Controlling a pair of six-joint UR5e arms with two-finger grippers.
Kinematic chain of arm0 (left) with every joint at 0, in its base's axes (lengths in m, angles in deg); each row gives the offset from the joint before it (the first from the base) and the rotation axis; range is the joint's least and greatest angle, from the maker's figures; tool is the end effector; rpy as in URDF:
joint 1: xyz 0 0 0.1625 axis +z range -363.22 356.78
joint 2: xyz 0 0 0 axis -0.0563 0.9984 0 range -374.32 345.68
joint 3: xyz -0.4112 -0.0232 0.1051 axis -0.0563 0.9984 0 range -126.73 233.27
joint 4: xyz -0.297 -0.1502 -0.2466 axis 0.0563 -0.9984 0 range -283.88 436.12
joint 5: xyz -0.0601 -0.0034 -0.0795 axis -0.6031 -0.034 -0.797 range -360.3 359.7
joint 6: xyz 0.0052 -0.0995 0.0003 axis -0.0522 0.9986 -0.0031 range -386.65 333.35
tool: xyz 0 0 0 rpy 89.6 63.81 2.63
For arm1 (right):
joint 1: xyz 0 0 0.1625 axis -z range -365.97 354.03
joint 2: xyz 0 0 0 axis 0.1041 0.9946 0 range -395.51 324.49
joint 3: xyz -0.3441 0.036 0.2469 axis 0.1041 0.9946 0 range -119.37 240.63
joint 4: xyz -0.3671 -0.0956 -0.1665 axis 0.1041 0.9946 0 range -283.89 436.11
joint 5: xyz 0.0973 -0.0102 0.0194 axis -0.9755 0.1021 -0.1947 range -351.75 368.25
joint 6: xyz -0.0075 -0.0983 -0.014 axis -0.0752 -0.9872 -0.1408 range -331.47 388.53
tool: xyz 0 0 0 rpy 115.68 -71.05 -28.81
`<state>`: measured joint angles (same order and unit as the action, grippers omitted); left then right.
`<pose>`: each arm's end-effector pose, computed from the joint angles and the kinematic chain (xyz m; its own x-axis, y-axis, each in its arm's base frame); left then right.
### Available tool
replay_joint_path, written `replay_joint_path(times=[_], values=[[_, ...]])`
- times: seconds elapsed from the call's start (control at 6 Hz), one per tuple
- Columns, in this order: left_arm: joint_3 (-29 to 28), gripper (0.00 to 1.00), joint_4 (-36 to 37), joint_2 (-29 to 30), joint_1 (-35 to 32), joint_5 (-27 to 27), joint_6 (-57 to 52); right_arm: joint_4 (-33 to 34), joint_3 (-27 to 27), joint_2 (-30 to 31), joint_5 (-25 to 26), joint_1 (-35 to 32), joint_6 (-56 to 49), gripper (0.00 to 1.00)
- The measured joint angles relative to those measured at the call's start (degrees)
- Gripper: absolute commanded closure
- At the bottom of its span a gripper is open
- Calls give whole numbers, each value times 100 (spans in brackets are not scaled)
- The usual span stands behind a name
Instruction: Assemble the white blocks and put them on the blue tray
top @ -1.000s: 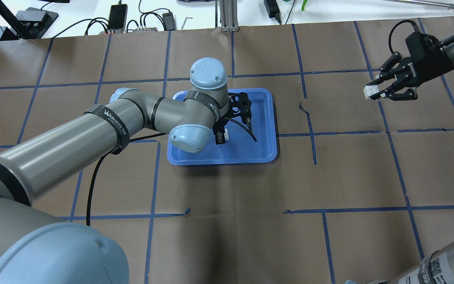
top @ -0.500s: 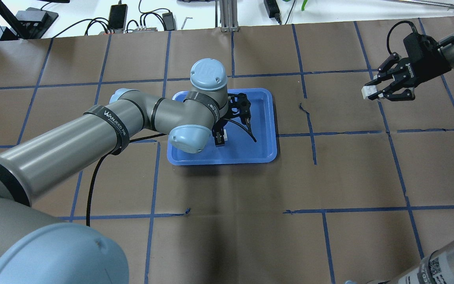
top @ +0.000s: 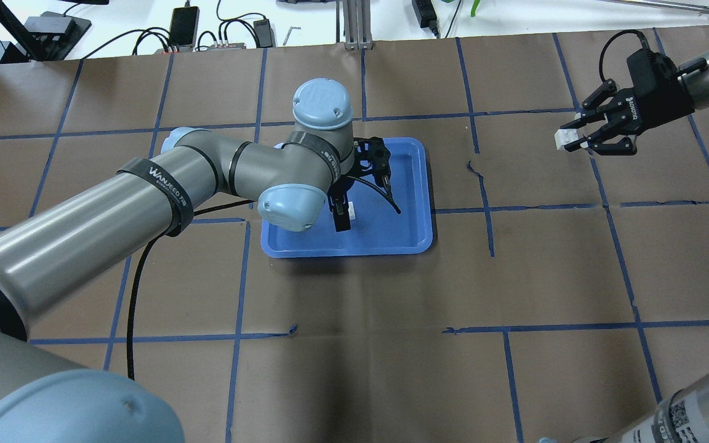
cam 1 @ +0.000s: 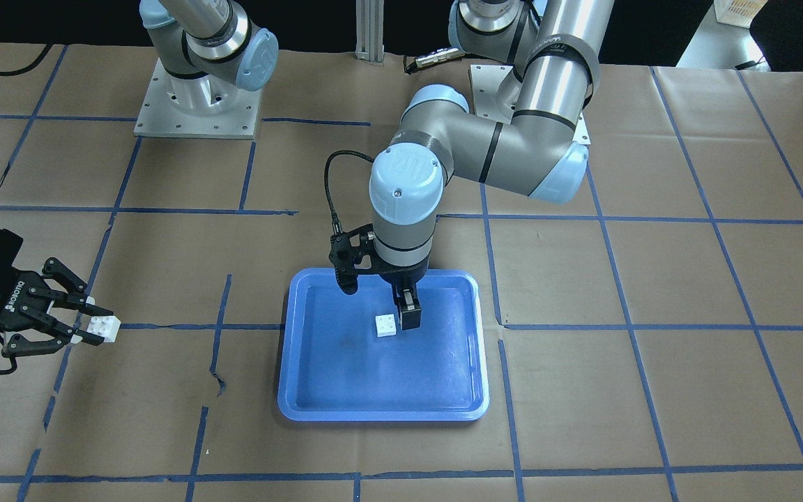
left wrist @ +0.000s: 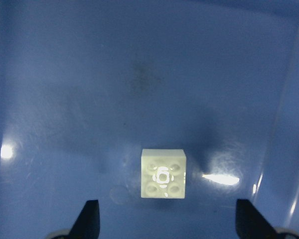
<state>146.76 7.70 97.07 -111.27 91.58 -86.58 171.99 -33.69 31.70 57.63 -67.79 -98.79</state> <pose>-0.3109 -0.5347 0.2882 -0.2083 0.9775 0.0333 0.9768 0.2062 0.0570 -0.0990 -0.6043 0.2691 -0.0120 -0.9967 0.0801 -0.7104 -0.0479 -0.7021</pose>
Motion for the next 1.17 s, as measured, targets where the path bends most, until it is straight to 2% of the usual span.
replay_joint_path(times=[0.33,0.5,0.83,1.17], values=[[-409,4,-1999,-1099,719,-38,399,90,-30,-3,-82,-489,159,67],[-525,4,-2511,-1479,975,-177,644,335,-39,-6,-118,-837,444,67],[-692,4,-2866,-1929,1110,-455,1418,1334,-113,-48,-177,-1684,1539,67],[-702,1,-2859,-2147,1145,-648,2575,3159,-595,-255,-183,-2407,3119,67]])
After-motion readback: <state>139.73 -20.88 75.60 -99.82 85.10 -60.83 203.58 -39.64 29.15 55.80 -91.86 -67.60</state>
